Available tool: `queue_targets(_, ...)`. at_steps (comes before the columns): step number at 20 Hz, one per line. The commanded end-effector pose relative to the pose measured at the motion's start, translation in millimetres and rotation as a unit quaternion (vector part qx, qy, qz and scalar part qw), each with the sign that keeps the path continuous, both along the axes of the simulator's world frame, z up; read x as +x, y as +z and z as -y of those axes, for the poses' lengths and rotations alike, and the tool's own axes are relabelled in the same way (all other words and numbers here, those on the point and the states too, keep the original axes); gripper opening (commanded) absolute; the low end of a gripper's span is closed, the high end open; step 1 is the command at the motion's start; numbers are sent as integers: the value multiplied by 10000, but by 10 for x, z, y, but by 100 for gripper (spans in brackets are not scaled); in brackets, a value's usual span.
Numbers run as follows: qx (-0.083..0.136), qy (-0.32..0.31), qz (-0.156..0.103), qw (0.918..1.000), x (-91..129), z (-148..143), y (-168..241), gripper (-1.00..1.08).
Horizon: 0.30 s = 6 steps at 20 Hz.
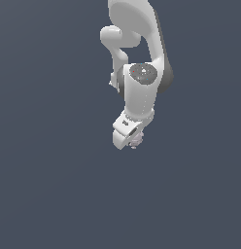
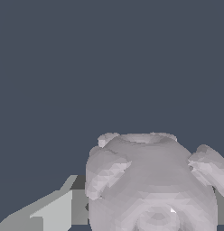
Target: Pick up the object and move it to a goal position.
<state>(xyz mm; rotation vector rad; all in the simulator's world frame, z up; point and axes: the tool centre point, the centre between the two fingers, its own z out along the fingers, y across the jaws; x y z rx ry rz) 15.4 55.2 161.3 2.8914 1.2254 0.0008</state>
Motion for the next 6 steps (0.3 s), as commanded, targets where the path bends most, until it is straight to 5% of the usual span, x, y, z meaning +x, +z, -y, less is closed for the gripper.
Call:
queue_targets(1, 1, -1, -5, 10000, -25, -16, 75, -100)
queue_targets(6, 4, -3, -5, 10000, -26, -24, 119, -100)
